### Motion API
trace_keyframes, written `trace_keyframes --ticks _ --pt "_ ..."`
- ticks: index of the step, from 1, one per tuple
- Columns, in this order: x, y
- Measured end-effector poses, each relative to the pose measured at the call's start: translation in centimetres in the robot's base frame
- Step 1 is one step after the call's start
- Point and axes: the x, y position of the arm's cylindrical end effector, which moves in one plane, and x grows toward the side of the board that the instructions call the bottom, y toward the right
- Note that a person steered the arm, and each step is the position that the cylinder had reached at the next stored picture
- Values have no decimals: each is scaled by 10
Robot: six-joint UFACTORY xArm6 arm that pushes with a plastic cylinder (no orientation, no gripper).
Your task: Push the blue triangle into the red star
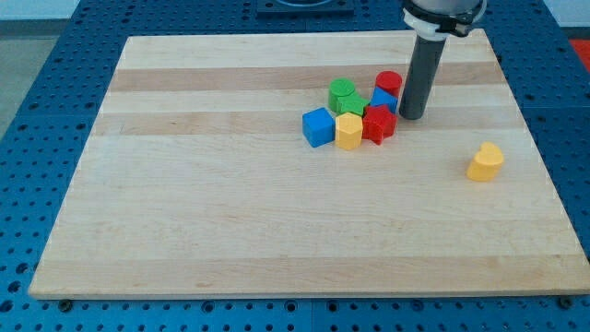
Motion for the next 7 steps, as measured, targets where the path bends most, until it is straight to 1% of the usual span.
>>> trace_keyframes --ticks 1,3,4,5,7 --pt "-2 13" --pt "-33 17" --pt "-53 14" --pt "-57 -2" --pt "-19 -28"
